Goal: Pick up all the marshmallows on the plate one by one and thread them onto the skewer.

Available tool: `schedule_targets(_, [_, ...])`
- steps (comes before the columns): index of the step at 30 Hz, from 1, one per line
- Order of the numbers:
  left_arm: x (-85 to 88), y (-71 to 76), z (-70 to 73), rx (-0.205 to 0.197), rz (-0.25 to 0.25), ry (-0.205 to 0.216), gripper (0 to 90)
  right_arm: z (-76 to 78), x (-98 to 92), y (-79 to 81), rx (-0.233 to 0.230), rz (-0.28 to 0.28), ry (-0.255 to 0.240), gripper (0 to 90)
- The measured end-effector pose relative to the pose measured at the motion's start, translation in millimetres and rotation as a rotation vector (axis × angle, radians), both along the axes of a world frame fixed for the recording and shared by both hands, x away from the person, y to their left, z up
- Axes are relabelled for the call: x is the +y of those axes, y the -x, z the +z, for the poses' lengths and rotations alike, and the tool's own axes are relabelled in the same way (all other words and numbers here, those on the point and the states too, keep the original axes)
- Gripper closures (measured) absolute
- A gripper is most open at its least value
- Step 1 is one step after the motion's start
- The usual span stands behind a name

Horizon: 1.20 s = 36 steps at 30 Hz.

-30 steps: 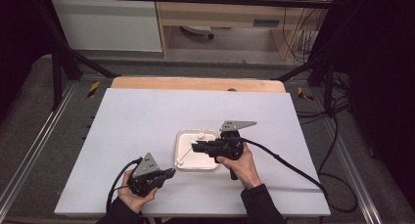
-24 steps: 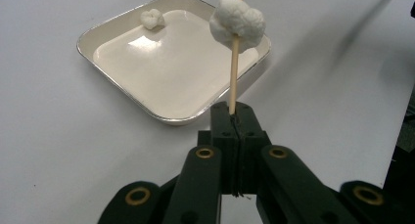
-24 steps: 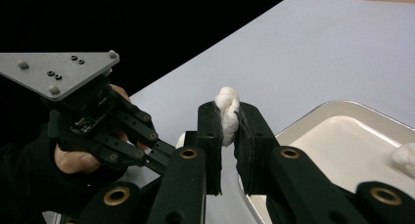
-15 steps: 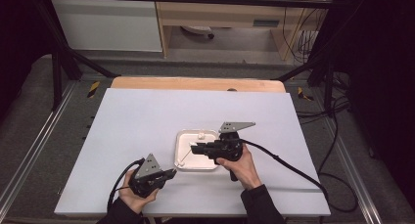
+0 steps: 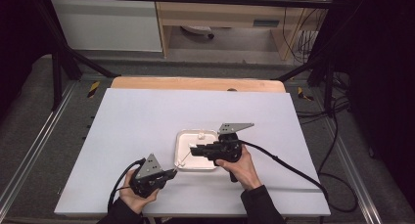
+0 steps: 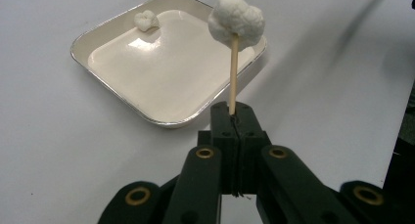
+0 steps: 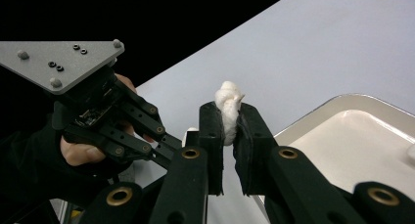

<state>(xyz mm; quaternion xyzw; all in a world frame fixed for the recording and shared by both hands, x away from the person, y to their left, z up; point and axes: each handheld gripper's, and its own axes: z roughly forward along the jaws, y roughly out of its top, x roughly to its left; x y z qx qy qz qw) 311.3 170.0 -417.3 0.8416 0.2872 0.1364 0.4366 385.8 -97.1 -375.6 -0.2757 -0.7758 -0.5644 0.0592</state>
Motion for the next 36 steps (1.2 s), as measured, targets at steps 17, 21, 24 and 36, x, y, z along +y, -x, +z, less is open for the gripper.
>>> schedule_targets(17, [-1.2,-3.6,3.4,-0.007,0.022,0.044,88.8,-13.5,20.1,7.2,-0.029,0.009,0.068,70.8])
schedule_targets(21, [0.9,-6.1,1.1,0.008,0.023,0.057,88.8,-11.8,16.5,7.4,-0.044,-0.021,0.087,60.7])
schedule_targets(24, [2.8,-7.1,-0.1,0.021,0.034,0.062,88.8,-12.2,12.6,7.2,-0.063,-0.041,0.096,51.9])
schedule_targets(36, [8.3,-10.8,-3.6,0.046,0.06,0.064,88.7,-18.2,-19.8,3.9,-0.132,-0.176,0.166,18.3])
